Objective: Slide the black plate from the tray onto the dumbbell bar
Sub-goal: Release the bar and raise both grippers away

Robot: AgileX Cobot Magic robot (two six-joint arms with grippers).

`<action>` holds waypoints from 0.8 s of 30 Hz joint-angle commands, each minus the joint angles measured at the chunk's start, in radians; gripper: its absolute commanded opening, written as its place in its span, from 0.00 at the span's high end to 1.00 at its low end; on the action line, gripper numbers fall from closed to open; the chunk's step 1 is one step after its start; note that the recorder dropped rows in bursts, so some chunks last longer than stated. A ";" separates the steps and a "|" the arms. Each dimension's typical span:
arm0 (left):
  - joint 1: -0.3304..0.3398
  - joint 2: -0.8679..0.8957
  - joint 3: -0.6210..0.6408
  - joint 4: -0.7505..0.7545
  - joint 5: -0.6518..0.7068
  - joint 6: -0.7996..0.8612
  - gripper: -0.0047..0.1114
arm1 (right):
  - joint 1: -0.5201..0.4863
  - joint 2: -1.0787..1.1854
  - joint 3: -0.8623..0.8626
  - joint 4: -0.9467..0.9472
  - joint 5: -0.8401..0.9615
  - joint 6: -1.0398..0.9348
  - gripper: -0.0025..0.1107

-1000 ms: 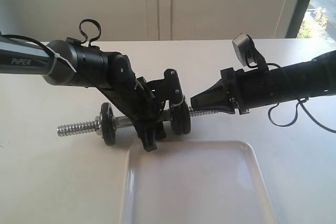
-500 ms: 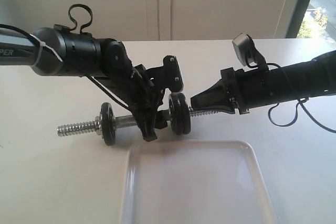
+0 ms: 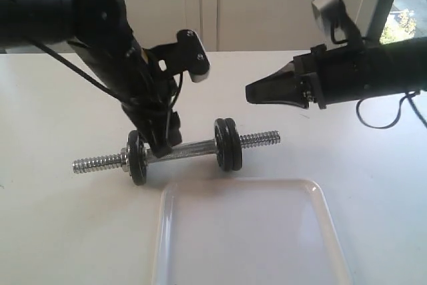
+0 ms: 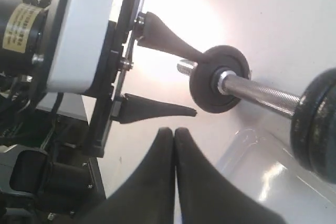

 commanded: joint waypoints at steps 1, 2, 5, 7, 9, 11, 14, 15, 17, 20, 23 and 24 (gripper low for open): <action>-0.001 -0.141 0.003 0.027 0.236 -0.139 0.64 | -0.004 -0.199 0.054 -0.044 0.013 0.001 0.98; -0.001 -0.181 0.009 0.027 0.261 -0.152 0.71 | -0.004 -0.256 0.069 -0.074 0.013 0.014 0.98; -0.001 -0.311 0.043 0.007 0.290 -0.216 0.94 | -0.004 -0.429 0.113 -0.192 -0.079 0.094 0.98; -0.001 -0.405 0.072 0.054 0.301 -0.346 0.96 | -0.004 -0.545 0.133 -0.281 -0.156 0.171 0.98; -0.001 -0.504 0.103 0.137 0.318 -0.465 0.96 | -0.004 -0.674 0.144 -0.399 -0.231 0.255 0.98; -0.001 -0.622 0.155 0.204 0.319 -0.568 0.96 | -0.002 -0.795 0.155 -0.489 -0.298 0.358 0.98; -0.001 -0.804 0.243 0.238 0.286 -0.689 0.96 | 0.000 -0.932 0.178 -0.606 -0.394 0.482 0.98; -0.001 -0.852 0.276 0.241 0.267 -0.713 0.96 | 0.000 -0.969 0.184 -0.624 -0.419 0.507 0.98; -0.001 -0.955 0.335 0.259 0.199 -0.753 0.96 | 0.000 -1.014 0.195 -0.628 -0.446 0.510 0.98; -0.001 -1.052 0.386 0.279 0.162 -0.785 0.96 | 0.000 -1.031 0.195 -0.628 -0.455 0.512 0.98; -0.001 -1.124 0.395 0.269 0.215 -0.791 0.96 | 0.000 -1.031 0.195 -0.624 -0.448 0.545 0.98; -0.001 -1.132 0.395 0.269 0.217 -0.791 0.96 | 0.000 -1.031 0.195 -0.624 -0.448 0.545 0.98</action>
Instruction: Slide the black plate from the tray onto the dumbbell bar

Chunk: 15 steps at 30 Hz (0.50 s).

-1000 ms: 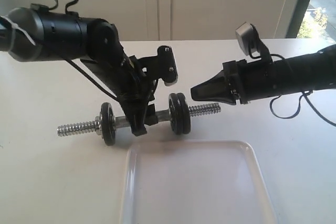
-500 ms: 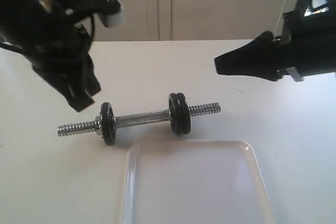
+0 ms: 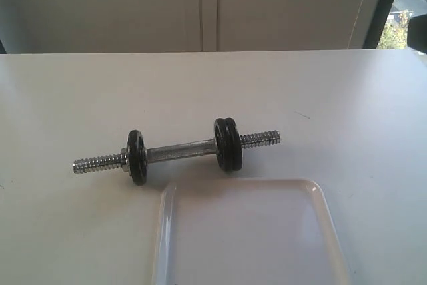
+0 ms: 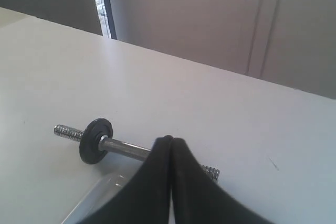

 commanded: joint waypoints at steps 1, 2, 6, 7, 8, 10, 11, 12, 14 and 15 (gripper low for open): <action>-0.001 -0.053 0.008 -0.002 0.021 -0.017 0.96 | 0.000 -0.005 0.008 0.001 -0.013 0.018 0.98; -0.001 -0.053 0.008 -0.002 0.021 -0.017 0.96 | 0.000 -0.005 0.008 0.001 -0.013 0.018 0.98; -0.001 -0.053 0.008 -0.002 0.021 -0.017 0.96 | 0.000 -0.005 0.008 0.001 -0.013 0.018 0.98; -0.001 -0.053 0.008 -0.002 0.021 -0.017 0.96 | 0.000 -0.005 0.008 0.001 -0.013 0.018 0.98; -0.001 -0.053 0.008 -0.002 0.021 -0.017 0.96 | 0.000 -0.005 0.008 0.001 -0.013 0.018 0.98; 0.002 -0.055 0.008 0.003 0.021 -0.017 0.96 | 0.000 -0.005 0.008 0.001 -0.013 0.018 0.98; 0.021 -0.066 0.008 0.004 0.021 -0.017 0.96 | 0.000 -0.005 0.008 0.001 -0.013 0.018 0.98; 0.060 -0.078 0.012 -0.007 0.021 -0.017 0.96 | 0.000 -0.005 0.008 0.001 -0.013 0.018 0.98; 0.136 -0.097 0.012 -0.007 0.021 -0.017 0.96 | 0.000 -0.005 0.008 0.000 -0.015 0.018 0.98; 0.171 -0.107 0.012 -0.007 0.021 -0.017 0.96 | 0.000 -0.005 0.008 0.000 -0.015 0.018 0.98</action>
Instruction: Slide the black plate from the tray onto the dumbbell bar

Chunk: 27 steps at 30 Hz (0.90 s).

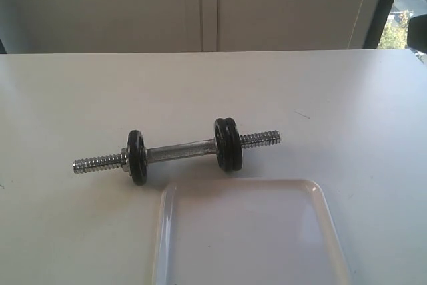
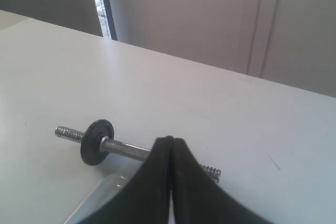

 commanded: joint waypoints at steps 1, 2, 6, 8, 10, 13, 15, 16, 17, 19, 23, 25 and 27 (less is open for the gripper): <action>0.155 -0.055 0.002 -0.003 0.005 -0.008 0.96 | 0.000 -0.005 0.005 0.000 -0.011 0.004 0.98; 0.202 -0.071 0.002 -0.001 0.005 -0.008 0.96 | 0.000 -0.005 0.005 0.000 -0.011 0.004 0.98; 0.380 -0.140 0.002 0.001 0.005 -0.008 0.96 | 0.000 -0.005 0.005 0.000 -0.011 0.004 0.98; 0.459 -0.178 0.002 0.007 0.005 -0.008 0.96 | 0.000 -0.005 0.005 0.000 -0.011 0.004 0.98; 0.513 -0.221 0.002 0.021 0.005 -0.008 0.96 | 0.000 -0.005 0.005 0.000 -0.011 0.004 0.98; 0.566 -0.291 0.002 0.035 0.005 -0.008 0.96 | 0.000 -0.005 0.005 0.000 -0.011 0.004 0.98; 0.576 -0.327 0.002 0.035 0.005 -0.008 0.96 | 0.000 -0.005 0.005 0.000 -0.011 0.004 0.98; 0.576 -0.352 0.002 0.038 0.005 -0.008 0.96 | 0.000 -0.005 0.005 0.000 -0.011 0.004 0.98; 0.576 -0.368 0.002 0.036 0.005 -0.008 0.96 | 0.000 -0.005 0.005 0.000 -0.011 0.004 0.98; 0.576 -0.406 0.002 0.036 0.005 -0.008 0.96 | 0.000 -0.005 0.005 0.000 -0.011 0.004 0.98; 0.576 -0.441 -0.002 0.038 0.005 -0.008 0.96 | 0.000 -0.005 0.005 0.000 -0.011 0.004 0.98; 0.576 -0.448 -0.002 0.038 0.005 -0.008 0.96 | 0.000 -0.005 0.005 0.000 -0.011 0.004 0.98; 0.576 -0.448 -0.002 0.038 0.005 -0.008 0.96 | 0.000 -0.005 0.005 0.000 -0.011 0.004 0.98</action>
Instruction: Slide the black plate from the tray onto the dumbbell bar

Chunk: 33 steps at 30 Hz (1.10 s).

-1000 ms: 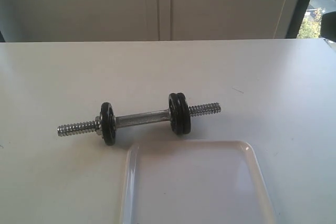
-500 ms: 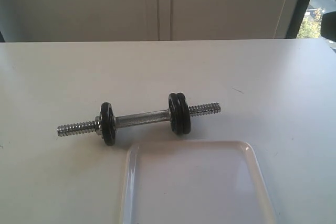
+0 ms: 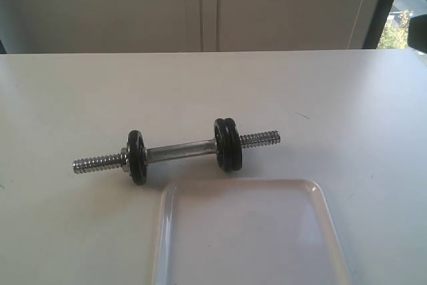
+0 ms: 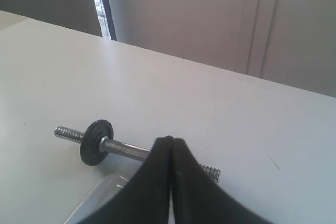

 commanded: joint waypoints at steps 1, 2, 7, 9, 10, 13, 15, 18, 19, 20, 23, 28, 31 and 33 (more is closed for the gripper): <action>0.004 -0.011 -0.002 0.001 0.003 -0.006 0.96 | 0.000 -0.005 0.005 0.000 -0.011 0.002 0.98; 0.004 -0.011 -0.002 0.001 0.003 -0.006 0.96 | 0.000 -0.005 0.005 0.000 -0.011 0.002 0.98; 0.004 -0.013 0.022 -0.040 0.003 -0.006 0.96 | 0.000 -0.005 0.005 0.000 -0.011 0.002 0.98; 0.004 -0.031 0.038 -0.094 0.003 -0.006 0.96 | 0.000 -0.005 0.005 0.000 -0.011 0.002 0.98; 0.004 -0.044 0.048 -0.120 0.003 -0.006 0.96 | 0.000 -0.005 0.005 0.000 -0.011 0.002 0.98; 0.004 -0.094 0.080 -0.174 0.003 -0.006 0.96 | 0.000 -0.005 0.005 0.000 -0.011 0.002 0.98; 0.004 -0.120 0.106 -0.175 0.003 -0.006 0.96 | 0.000 -0.005 0.005 0.000 -0.011 0.002 0.98; 0.004 -0.120 0.138 -0.175 0.020 -0.006 0.96 | 0.000 -0.005 0.005 0.000 -0.011 0.002 0.98; 0.004 -0.120 0.138 -0.186 0.032 -0.006 0.96 | 0.000 -0.009 0.005 0.000 -0.010 0.002 0.98; 0.004 -0.120 0.140 -0.195 0.032 -0.006 0.96 | 0.000 -0.009 0.005 0.000 -0.013 0.002 0.98; 0.004 -0.120 0.150 -0.197 0.027 -0.006 0.96 | 0.000 -0.009 0.005 0.000 -0.013 0.002 0.98; 0.004 -0.120 0.191 -0.202 0.019 -0.006 0.96 | 0.000 -0.009 0.005 0.000 -0.013 0.002 0.98; 0.004 -0.120 0.218 -0.216 0.019 -0.006 0.96 | 0.000 -0.009 0.005 0.000 -0.013 0.002 0.98; 0.004 -0.120 0.236 -0.217 0.019 -0.006 0.96 | 0.000 -0.009 0.005 0.000 -0.013 0.002 0.98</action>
